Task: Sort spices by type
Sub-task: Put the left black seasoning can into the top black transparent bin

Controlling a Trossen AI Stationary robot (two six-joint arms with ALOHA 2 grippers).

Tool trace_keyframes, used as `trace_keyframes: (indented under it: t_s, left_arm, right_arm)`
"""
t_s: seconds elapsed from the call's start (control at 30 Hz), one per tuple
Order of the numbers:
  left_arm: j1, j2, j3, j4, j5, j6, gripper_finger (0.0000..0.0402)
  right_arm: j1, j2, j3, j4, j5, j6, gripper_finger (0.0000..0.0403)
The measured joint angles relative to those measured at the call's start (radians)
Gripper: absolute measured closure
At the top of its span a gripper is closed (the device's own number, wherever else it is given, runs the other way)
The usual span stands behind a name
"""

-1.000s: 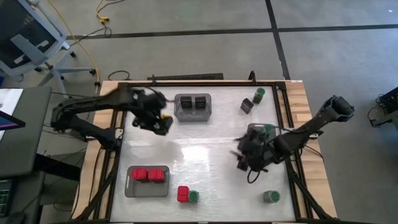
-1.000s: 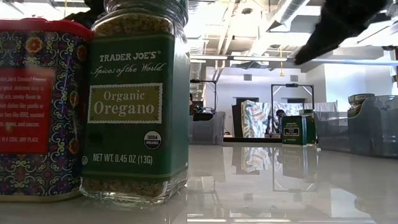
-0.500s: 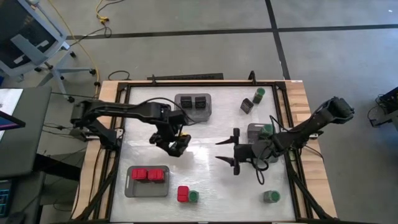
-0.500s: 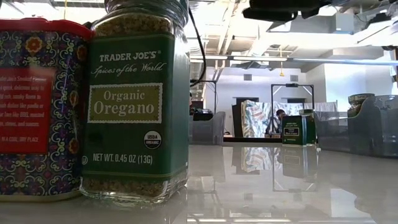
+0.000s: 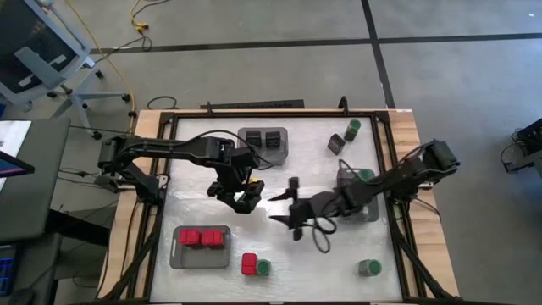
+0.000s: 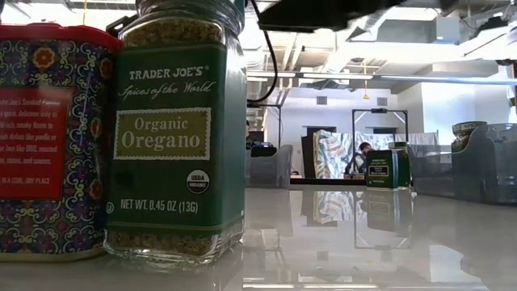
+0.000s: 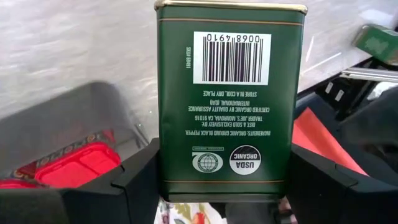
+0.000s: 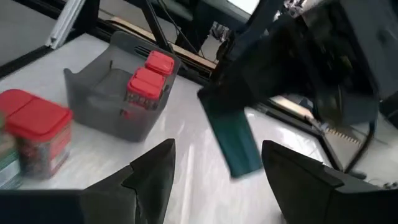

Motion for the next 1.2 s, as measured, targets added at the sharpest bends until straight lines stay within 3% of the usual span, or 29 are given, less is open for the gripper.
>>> trace_keyframes:
  t_s: [0.3,0.53,0.87,1.2]
  left_arm:
    - [-0.011,0.0,0.0,-0.032,-0.007,0.02,0.0133]
    - [-0.028,0.0,0.0,-0.037,-0.002,0.076,0.0133]
    - [-0.034,-0.01,0.0,0.052,0.023,0.133,0.0133]
    - [-0.034,-0.01,0.0,0.082,0.061,0.167,0.0133]
  right_arm:
    - [-0.029,0.165,0.2,-0.128,0.005,-0.074,0.0132]
    - [-0.057,0.151,0.205,-0.137,-0.001,-0.083,0.0132]
    - [-0.094,0.149,0.205,-0.146,-0.109,-0.032,0.0132]
    - [-0.106,0.149,0.204,-0.232,-0.105,-0.03,0.0132]
